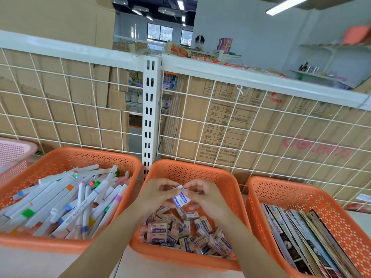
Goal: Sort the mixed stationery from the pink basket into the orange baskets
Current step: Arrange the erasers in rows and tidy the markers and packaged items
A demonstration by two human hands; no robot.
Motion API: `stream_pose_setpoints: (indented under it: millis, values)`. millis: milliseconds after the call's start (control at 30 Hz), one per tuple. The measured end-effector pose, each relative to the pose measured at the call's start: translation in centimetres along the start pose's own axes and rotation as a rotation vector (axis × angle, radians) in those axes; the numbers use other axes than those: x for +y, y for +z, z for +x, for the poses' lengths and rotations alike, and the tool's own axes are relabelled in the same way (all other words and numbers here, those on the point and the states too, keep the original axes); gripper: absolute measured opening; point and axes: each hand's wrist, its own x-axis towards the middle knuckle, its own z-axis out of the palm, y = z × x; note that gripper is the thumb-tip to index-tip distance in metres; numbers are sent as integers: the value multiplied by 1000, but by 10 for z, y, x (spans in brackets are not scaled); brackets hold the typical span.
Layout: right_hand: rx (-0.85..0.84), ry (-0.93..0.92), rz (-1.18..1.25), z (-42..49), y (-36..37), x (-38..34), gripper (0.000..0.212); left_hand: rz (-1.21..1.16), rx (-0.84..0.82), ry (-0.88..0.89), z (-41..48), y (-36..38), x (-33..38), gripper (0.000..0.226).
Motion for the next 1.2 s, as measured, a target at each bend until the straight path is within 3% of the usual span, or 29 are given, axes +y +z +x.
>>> stream_pose_setpoints:
  millis: [167, 467, 667, 767, 900, 967, 1200]
  values:
    - [-2, -139, -141, 0, 0, 3, 12, -46, 35, -37, 3, -3, -1, 20]
    - [-38, -244, -318, 1, 1, 4, 40, -12, 104, 47, 6, 0, -1, 18]
    - [73, -341, -575, 3, 4, 2, 46, -39, 86, 16, 14, 4, 1, 20]
    - [87, -320, -624, 6, -3, -4, 41, 210, 102, 164, 18, 2, 0, 15]
    - [2, -177, -676, 28, -27, -6, 39, 867, 186, 488, 20, -12, 4, 27]
    - [-41, -118, -715, 40, -34, -3, 41, 1079, 141, 498, 22, -18, 1, 34]
    - [-206, -88, -935, 72, -15, 17, 43, 1245, 66, 454, 25, -17, -8, 39]
